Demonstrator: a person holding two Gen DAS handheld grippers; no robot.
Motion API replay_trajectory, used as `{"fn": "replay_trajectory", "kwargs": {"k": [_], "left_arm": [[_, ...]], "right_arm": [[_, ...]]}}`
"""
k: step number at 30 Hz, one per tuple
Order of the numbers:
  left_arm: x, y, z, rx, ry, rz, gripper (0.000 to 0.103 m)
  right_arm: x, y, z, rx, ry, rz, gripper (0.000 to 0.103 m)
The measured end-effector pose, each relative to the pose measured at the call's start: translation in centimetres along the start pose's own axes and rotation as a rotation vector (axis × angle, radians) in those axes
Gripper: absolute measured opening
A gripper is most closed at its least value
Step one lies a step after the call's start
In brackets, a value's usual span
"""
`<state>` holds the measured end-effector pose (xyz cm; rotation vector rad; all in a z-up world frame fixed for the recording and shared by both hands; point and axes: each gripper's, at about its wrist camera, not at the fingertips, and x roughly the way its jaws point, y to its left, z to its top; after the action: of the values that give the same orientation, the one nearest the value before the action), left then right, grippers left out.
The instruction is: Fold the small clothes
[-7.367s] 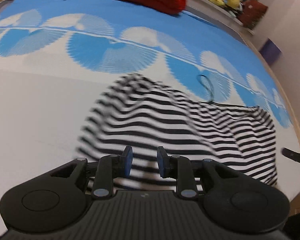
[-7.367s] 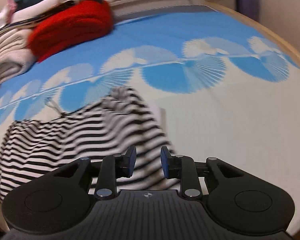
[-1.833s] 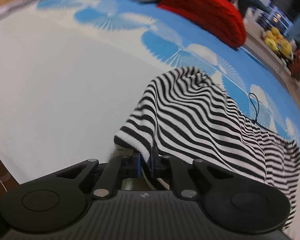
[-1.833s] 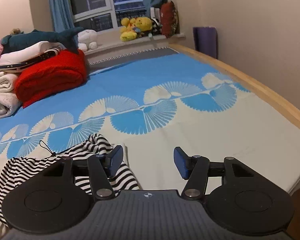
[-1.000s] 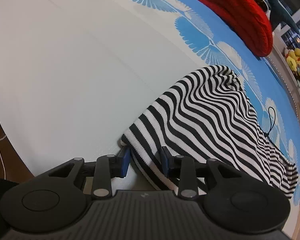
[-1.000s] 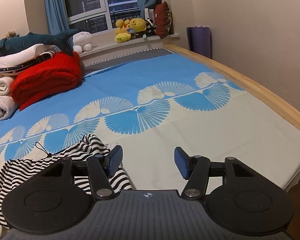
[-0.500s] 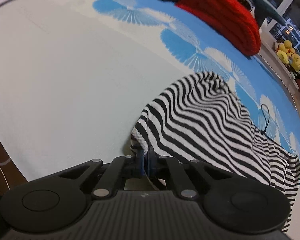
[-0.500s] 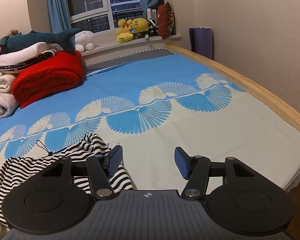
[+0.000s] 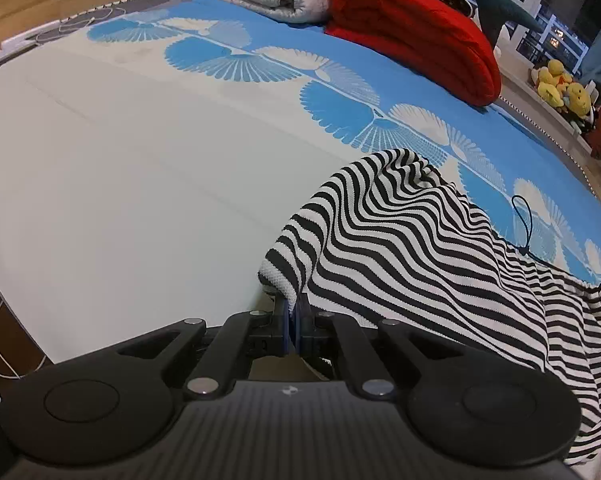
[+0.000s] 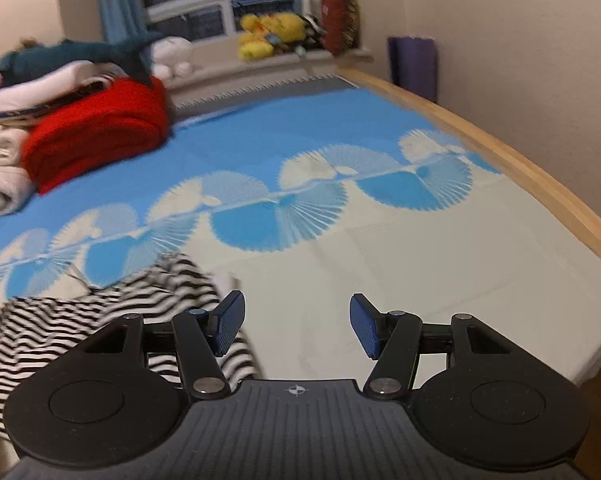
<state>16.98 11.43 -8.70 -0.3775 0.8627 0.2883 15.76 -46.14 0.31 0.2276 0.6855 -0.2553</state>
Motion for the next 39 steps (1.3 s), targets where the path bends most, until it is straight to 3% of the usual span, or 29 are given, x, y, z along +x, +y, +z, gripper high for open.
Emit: {"fn": "replay_trajectory", "kwargs": {"k": [4, 10, 16, 19, 23, 25, 28, 30, 32, 34, 36, 39], "left_arm": [[-0.2, -1.0, 0.2, 0.026, -0.014, 0.011, 0.002], [-2.6, -5.0, 1.3, 0.088, -0.097, -0.026, 0.002], [-7.8, -14.8, 0.6, 0.313, -0.240, -0.117, 0.002], [-9.7, -20.8, -1.6, 0.415, -0.260, -0.198, 0.002], [-10.5, -28.6, -7.3, 0.544, -0.183, -0.410, 0.002], [-10.3, -31.9, -11.1, 0.663, -0.156, -0.496, 0.002], [-8.1, -35.4, -15.5, 0.790, 0.023, -0.639, 0.003], [-7.1, -36.3, -16.8, 0.850, 0.105, -0.673, 0.004], [-7.3, -35.7, -16.3, 0.872, 0.107, -0.692, 0.007], [-7.6, -34.1, -14.1, 0.840, 0.098, -0.719, 0.021], [-8.2, -32.1, -11.4, 0.794, 0.084, -0.734, 0.024], [-7.9, -28.3, -7.3, 0.758, 0.047, -0.683, 0.026]], "right_arm": [[1.1, -1.8, 0.2, 0.102, 0.008, -0.029, 0.060], [0.8, -1.8, 0.2, 0.103, -0.033, 0.020, 0.060], [-0.4, -1.0, 0.1, 0.033, -0.099, 0.073, 0.060], [-0.9, -0.9, 0.0, -0.016, -0.131, 0.086, 0.060], [-1.3, -2.0, 0.2, 0.021, -0.162, 0.074, 0.060], [-1.4, -3.5, 0.5, 0.092, -0.173, 0.073, 0.060], [-1.4, -5.8, 0.5, 0.204, -0.168, 0.075, 0.060], [-1.2, -6.7, 0.3, 0.237, -0.161, 0.074, 0.060], [-1.1, -7.1, 0.2, 0.242, -0.152, 0.080, 0.060], [-0.9, -6.9, 0.1, 0.214, -0.142, 0.093, 0.060], [-0.3, -6.2, 0.1, 0.172, -0.112, 0.123, 0.060], [1.5, -4.7, 0.2, 0.125, -0.016, 0.207, 0.060]]}}
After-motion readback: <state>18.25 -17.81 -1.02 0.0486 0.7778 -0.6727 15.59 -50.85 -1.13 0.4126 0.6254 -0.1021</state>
